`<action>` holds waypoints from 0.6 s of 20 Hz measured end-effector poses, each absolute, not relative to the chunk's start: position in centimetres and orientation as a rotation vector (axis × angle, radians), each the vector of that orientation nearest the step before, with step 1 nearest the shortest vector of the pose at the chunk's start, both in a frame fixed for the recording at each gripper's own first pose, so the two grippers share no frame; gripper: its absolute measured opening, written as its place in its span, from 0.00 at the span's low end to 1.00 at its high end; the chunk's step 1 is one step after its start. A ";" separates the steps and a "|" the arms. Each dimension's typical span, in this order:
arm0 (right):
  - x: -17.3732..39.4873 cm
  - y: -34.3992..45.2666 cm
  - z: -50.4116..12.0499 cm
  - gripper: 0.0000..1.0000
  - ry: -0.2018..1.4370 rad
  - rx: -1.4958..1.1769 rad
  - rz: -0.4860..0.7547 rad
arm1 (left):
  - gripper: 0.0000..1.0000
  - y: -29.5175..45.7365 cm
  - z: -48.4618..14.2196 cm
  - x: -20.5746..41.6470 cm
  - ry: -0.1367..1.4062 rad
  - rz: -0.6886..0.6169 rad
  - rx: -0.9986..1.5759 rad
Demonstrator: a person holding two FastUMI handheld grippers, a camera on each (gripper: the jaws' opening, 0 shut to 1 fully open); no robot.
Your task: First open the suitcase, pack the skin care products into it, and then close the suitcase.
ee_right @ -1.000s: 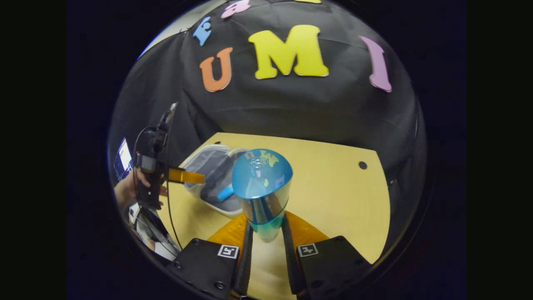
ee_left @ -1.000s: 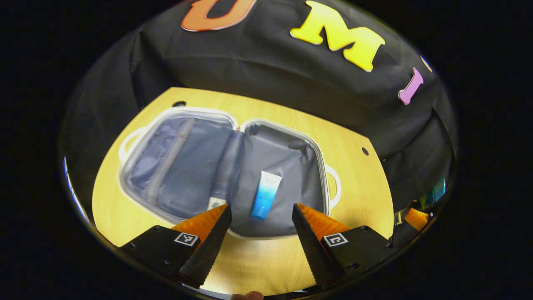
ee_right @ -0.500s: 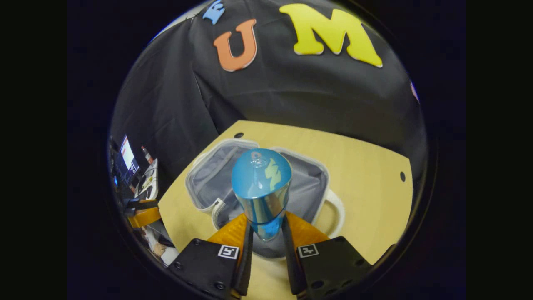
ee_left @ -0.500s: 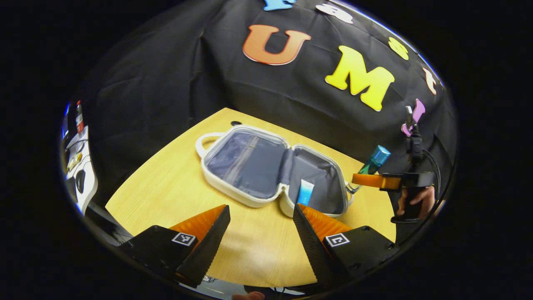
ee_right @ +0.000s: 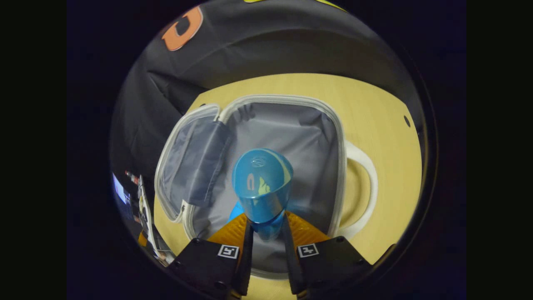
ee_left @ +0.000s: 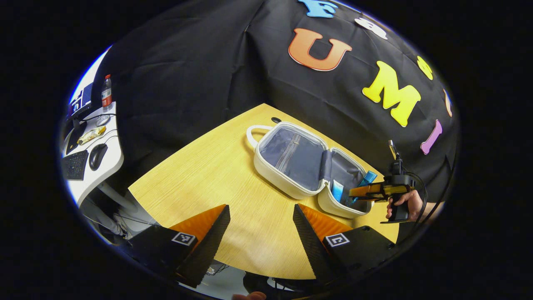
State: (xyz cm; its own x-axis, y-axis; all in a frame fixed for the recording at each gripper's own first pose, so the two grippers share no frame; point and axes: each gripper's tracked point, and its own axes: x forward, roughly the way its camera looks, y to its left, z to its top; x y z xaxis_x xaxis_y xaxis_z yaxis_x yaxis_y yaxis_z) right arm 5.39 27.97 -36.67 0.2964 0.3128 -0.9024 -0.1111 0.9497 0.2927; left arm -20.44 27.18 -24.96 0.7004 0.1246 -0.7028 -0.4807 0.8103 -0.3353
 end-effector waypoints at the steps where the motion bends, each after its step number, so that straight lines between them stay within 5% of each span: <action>1: 5.1 27.8 -37.0 0.34 1.259 0.192 0.266 | 0.97 27.2 -24.9 -20.2 0.720 0.352 -0.531; 12: 6.6 27.5 -39.0 0.34 1.300 0.180 0.126 | 0.97 26.5 -24.2 -18.6 0.713 0.306 -0.483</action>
